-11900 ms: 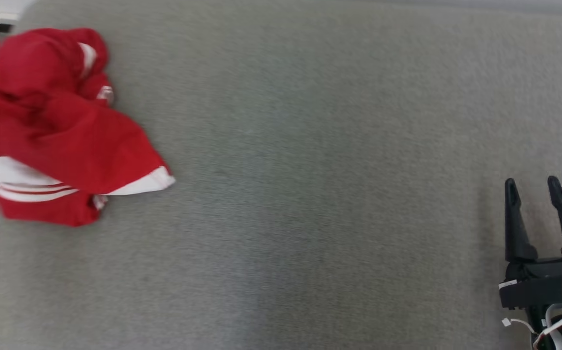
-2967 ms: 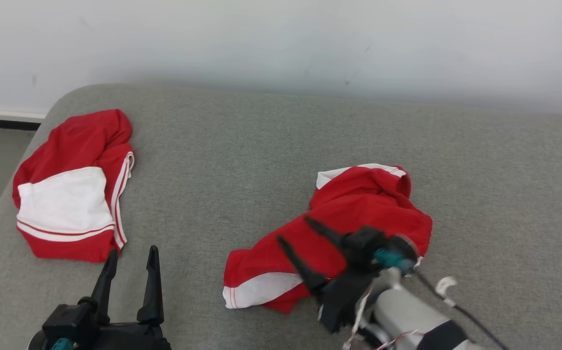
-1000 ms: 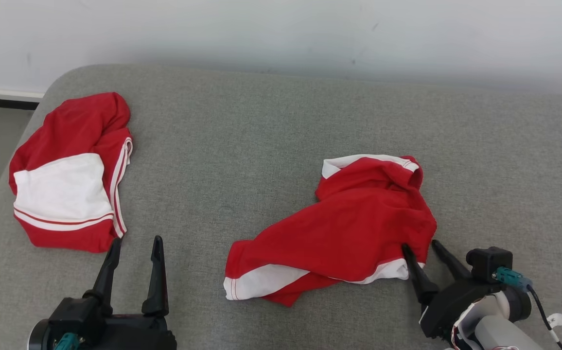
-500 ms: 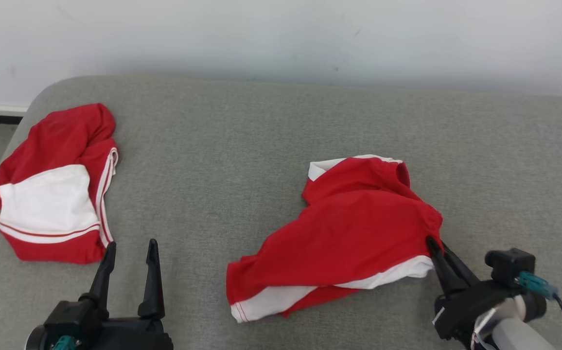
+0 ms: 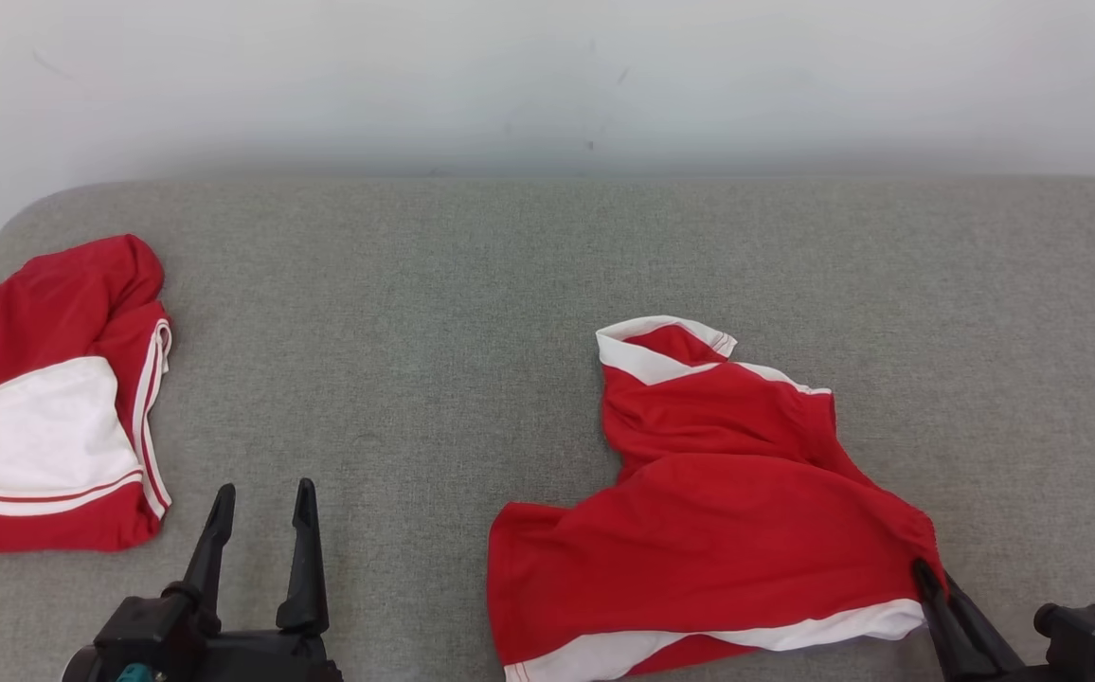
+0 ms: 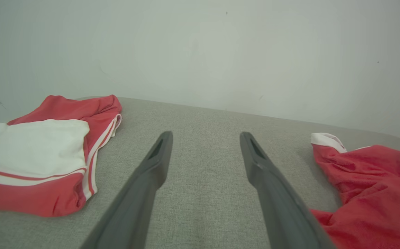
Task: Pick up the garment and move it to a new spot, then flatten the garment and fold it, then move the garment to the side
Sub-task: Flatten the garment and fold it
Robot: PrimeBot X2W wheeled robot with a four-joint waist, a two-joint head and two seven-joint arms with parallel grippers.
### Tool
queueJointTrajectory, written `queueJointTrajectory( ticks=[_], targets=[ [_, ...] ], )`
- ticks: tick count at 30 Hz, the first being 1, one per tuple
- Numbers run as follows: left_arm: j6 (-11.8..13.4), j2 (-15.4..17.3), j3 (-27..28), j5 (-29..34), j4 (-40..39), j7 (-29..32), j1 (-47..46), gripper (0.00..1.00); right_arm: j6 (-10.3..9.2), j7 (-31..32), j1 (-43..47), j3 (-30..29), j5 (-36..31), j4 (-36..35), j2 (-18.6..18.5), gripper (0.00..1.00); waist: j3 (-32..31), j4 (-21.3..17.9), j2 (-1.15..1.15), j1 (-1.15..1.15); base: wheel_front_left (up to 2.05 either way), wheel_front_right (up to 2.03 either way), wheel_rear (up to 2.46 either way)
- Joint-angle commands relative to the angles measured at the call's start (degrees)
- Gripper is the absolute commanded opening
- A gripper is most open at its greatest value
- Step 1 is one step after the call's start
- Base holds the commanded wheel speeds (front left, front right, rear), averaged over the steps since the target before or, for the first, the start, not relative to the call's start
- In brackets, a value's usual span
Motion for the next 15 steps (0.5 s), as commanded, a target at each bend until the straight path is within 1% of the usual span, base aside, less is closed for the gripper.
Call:
queueJointTrajectory(
  ticks=[1,2,8,15],
  targets=[
    [0.0,0.0,-0.1,-0.3,0.2,-0.1,0.0,1.00,-0.13,0.0,0.6,-0.9,-0.6,-0.2,0.2,0.31,-0.3,0.0,0.00,0.00,0.00,0.00,0.00],
    [0.0,0.0,-0.1,-0.4,0.3,-0.1,0.0,1.00,-0.13,0.0,0.9,-1.2,-0.8,-0.3,0.5,1.00,-0.5,0.0,0.00,0.00,0.00,0.00,0.00],
    [-0.3,0.0,0.5,-0.2,0.5,-0.1,0.8,1.00,-0.13,-0.3,0.2,-2.4,-2.7,-2.4,1.7,1.00,-1.7,-0.4,0.00,0.00,0.00,0.00,0.00],
    [-0.1,0.0,1.7,0.4,-0.1,-0.1,2.2,1.00,-0.13,-0.6,-0.4,-4.8,-6.2,-7.3,3.9,1.00,-3.2,-1.8,0.00,0.00,0.00,0.00,0.00]
  ],
)
